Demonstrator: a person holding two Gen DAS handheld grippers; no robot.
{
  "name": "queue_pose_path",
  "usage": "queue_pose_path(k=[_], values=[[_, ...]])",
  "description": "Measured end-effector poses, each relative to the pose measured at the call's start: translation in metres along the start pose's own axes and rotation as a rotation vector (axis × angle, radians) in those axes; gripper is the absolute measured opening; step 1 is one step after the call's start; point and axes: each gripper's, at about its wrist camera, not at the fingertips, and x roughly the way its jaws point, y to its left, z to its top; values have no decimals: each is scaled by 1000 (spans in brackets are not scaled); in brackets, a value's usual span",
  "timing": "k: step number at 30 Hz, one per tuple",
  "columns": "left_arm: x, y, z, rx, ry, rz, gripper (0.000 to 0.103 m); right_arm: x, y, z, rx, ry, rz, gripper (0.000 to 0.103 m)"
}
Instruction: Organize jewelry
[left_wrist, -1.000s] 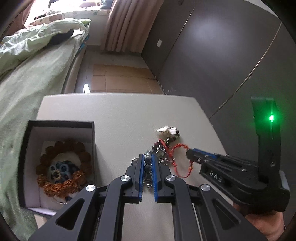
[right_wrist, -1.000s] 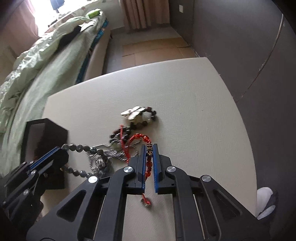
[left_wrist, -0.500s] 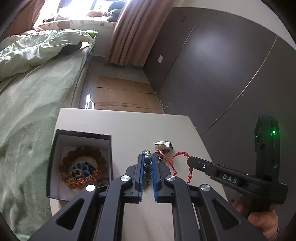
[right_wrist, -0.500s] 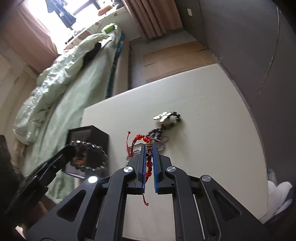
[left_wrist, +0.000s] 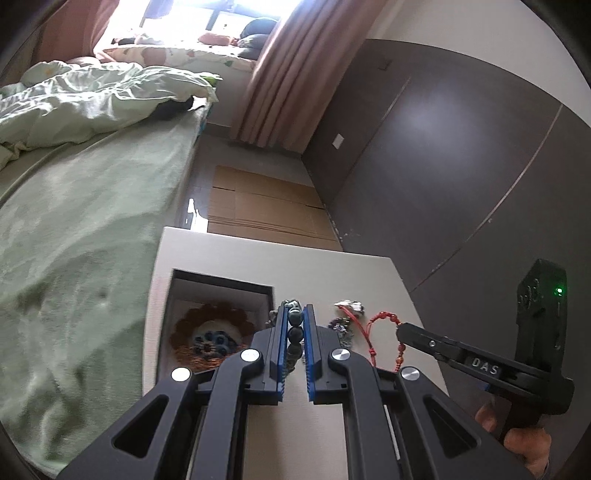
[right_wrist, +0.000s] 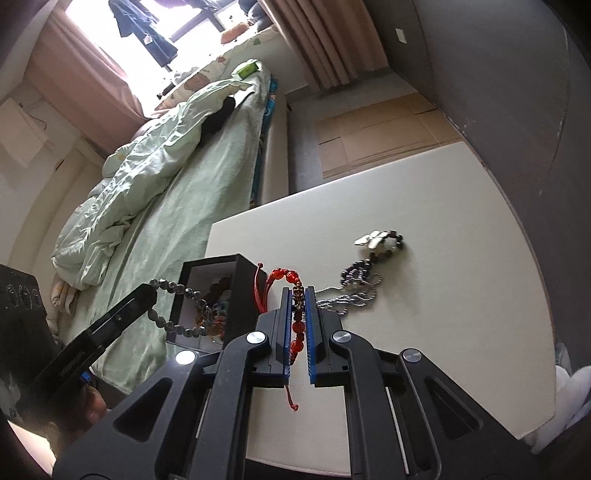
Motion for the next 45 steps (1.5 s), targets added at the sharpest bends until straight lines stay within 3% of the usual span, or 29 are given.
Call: queue_pose_path(k=[6,7,9,10,11,29,31,32,33,35,45], values=[[5,17,0,-19,8,63,8,9,18,-3,-27,-4,31,8],[5,20,0,-24,8,89,15,10,20,-3,-30,-6,38,8],[1,26,1,-42,-19,119,41,14,26,-4,-38,-8,54,8],[-1,28,1,-51,-34,123,59,16,28,-4,-39,-7,61,8],[-5,31,2,-57,-56,124,63,19,30,-5,-41,-6,69,8],[-20,65,7,-117,-71,191,66,68,71,0,-29,15,203,8],[-19,68,7,-123,-67,193,66,74,74,1,-24,42,206,22],[-19,69,7,-124,-66,193,66,76,74,1,-18,50,199,52],[-19,70,6,-125,-64,194,66,75,72,1,-12,43,186,68],[-19,71,6,-124,-62,195,66,66,68,0,-16,-3,147,68],[-18,60,5,-103,-66,183,72,30,31,3,-49,-52,9,68]])
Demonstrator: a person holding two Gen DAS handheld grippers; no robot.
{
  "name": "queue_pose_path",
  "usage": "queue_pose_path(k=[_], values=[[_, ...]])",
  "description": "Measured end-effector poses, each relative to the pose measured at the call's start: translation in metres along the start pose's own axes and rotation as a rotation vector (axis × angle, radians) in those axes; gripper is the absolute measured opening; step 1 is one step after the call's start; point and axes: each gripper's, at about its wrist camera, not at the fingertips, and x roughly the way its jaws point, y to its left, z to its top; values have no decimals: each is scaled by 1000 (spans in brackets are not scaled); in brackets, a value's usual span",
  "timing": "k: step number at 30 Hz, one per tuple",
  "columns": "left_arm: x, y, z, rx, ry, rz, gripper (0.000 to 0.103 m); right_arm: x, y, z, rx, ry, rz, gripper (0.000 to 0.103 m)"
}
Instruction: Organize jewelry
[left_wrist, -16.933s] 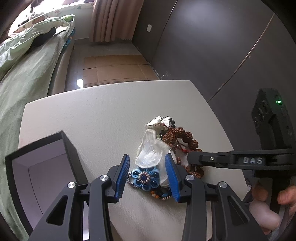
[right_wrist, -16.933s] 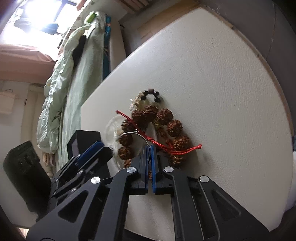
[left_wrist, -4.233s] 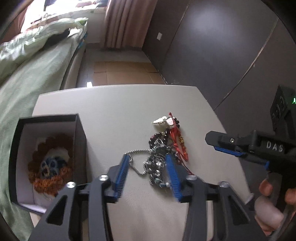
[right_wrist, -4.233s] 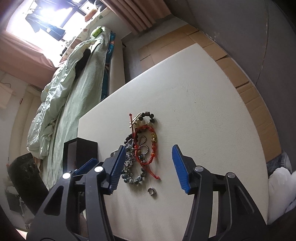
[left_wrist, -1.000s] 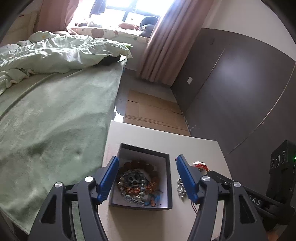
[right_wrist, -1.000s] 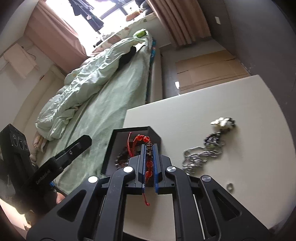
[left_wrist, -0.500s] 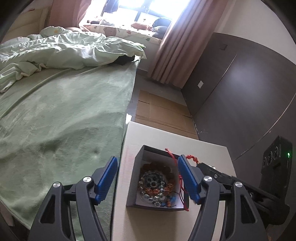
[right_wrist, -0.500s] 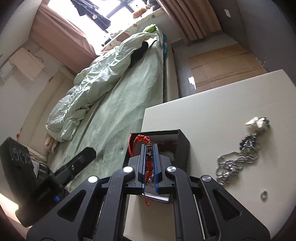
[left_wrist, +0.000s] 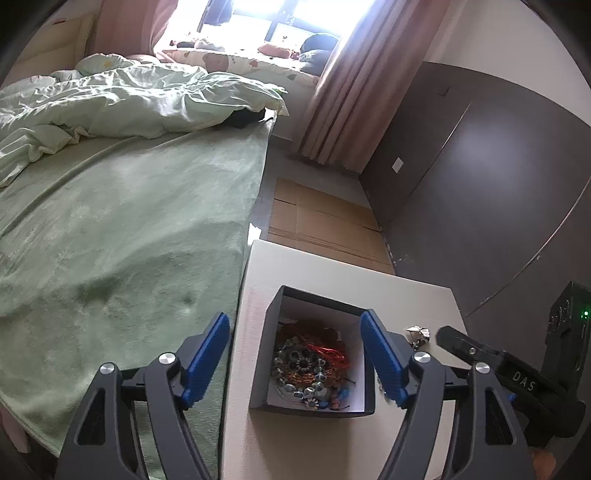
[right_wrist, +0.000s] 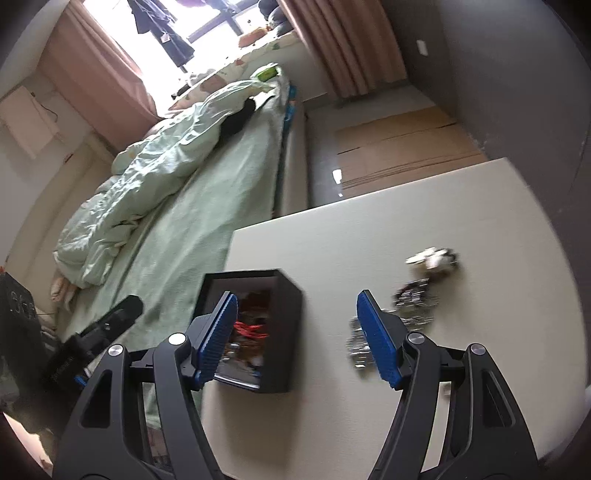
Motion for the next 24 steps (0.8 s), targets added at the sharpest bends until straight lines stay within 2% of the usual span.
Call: queue_pose_path(k=[13,24], values=[[15,-37,-7,70,29,-28,73,-21,-54,9,62,-11,-72,68],[38,-100,-24,235,93,-87,70,-20,-100,11,157,62,-132,68]])
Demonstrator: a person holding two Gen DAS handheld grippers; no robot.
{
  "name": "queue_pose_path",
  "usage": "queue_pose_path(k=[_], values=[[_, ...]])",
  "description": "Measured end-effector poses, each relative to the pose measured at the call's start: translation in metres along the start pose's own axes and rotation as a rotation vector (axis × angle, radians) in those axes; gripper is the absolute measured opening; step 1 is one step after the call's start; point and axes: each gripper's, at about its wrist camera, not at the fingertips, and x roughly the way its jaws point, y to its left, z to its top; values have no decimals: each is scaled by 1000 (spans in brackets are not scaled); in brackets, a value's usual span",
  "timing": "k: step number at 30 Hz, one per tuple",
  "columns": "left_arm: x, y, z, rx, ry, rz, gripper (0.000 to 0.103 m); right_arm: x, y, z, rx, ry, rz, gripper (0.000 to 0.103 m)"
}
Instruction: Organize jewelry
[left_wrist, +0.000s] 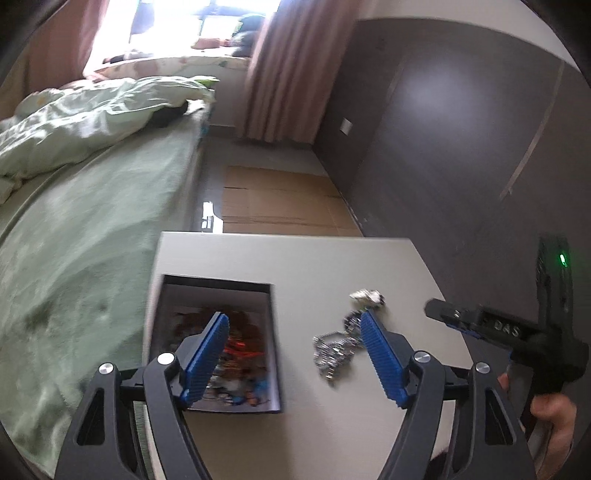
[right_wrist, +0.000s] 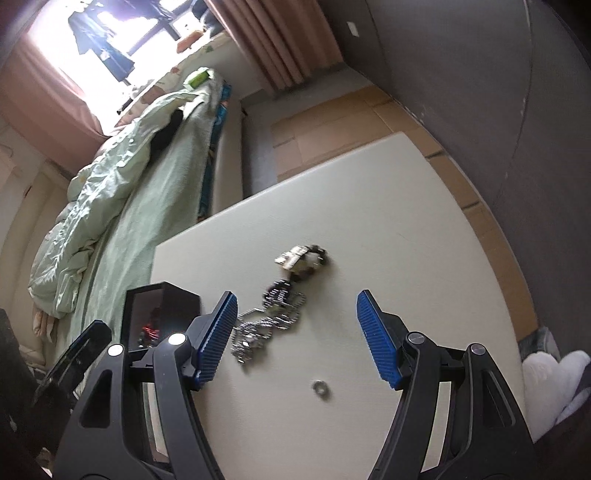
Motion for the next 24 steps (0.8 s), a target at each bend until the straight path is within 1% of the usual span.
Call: queue_pose_path(k=[2,3,5,8,11,13,16,20,24], values=[[7,-13,-2,35,19,-15,66,0,-9,1,14,20,-8,68],[10,-19,-3,52,30,-21,65,0,-13,1,19,27,-14,74],[18,-32,-7,88,58,-34,61,-2,-22,1,31,34,-28,78],[29,-46,-13,125,88,-37,58,-5,-35,2,44,41,-36,78],[40,-56,-20,148,121,-30,54,-7,-41,1,36,68,-40,78],[50,-59,-24,154,143,-23,52,-9,-40,-1,7,67,-61,78],[61,-65,-30,165,167,-18,48,-15,-37,-5,-68,53,-91,78],[77,-73,-39,186,192,-4,48,-19,-44,-6,-96,46,-99,77],[92,-77,-45,195,209,16,47,-25,-57,-3,-90,30,-101,71]])
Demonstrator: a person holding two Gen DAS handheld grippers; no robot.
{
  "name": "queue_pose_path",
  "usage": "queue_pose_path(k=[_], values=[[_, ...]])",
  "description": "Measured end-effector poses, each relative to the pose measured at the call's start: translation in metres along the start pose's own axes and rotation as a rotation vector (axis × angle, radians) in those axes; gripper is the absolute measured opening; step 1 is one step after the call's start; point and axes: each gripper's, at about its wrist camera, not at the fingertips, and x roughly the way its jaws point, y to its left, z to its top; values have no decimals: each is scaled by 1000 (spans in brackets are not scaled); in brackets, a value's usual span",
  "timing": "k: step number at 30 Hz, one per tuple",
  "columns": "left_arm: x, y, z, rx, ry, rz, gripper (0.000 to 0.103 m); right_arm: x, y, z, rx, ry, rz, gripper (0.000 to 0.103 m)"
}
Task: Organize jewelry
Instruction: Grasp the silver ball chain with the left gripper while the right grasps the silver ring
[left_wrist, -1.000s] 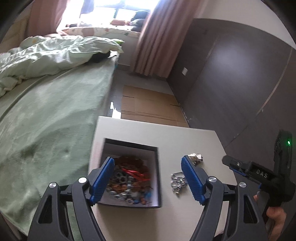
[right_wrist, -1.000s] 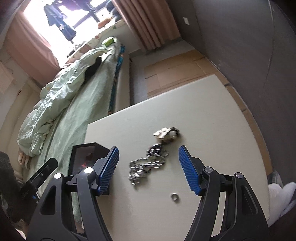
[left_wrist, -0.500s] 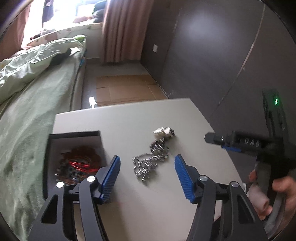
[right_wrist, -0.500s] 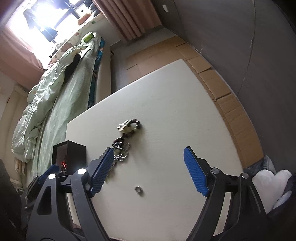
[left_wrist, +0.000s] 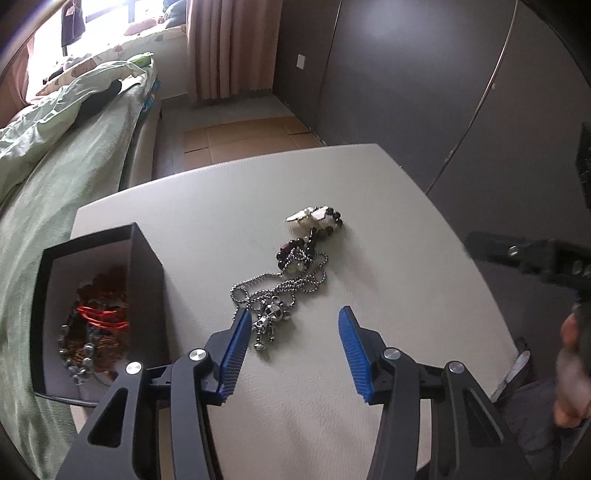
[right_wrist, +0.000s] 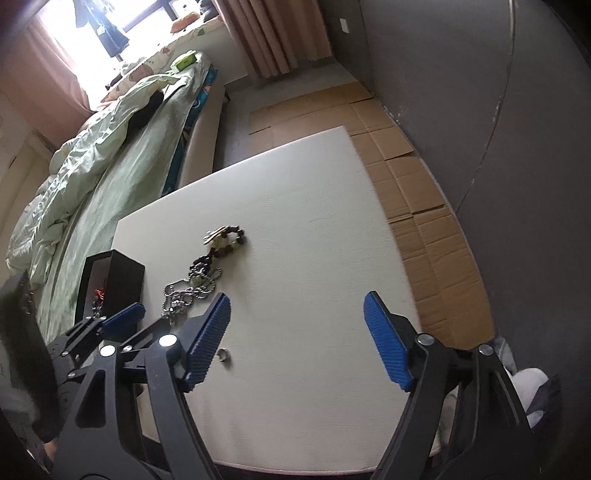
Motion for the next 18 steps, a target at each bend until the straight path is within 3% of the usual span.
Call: queue_pose_path(k=[5,16,18], values=[[13,-3,0,10,0,57,44,-1,-7,-1,5,-2,0,65],[42,-2,-1,29,18,151,39,14,19,-9,-87,54,1,65],[41,0,-1,29,14,151,30,17,23,-11,-108,63,2,59]])
